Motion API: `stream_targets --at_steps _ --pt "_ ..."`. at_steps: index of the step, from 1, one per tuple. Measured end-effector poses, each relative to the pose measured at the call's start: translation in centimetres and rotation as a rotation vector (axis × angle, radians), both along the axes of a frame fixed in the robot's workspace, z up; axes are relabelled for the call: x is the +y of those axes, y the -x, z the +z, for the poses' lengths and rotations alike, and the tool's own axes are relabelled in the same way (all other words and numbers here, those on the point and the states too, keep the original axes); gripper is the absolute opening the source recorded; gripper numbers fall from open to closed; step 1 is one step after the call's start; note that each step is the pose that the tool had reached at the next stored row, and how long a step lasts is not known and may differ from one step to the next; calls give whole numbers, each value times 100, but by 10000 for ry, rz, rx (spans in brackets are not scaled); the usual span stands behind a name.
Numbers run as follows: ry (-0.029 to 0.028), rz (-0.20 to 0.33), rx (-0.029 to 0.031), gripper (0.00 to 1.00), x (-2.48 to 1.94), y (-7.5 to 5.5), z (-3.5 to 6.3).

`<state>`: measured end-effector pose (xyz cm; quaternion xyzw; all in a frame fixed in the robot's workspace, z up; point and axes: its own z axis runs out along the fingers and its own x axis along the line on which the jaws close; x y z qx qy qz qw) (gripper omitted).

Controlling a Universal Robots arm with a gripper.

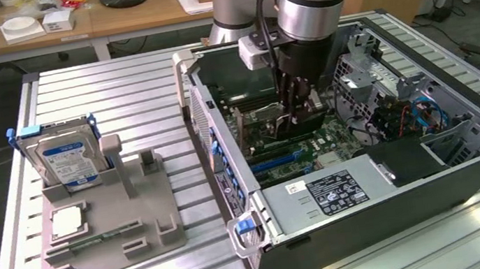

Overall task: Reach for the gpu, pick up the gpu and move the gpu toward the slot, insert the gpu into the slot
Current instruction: 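Insert the gpu into the slot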

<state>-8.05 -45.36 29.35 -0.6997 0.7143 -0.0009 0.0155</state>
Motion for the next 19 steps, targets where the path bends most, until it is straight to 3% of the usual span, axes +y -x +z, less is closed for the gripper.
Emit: stream_targets --at_steps 19 --pt "0 -1 -1 26 -34 60 -89"
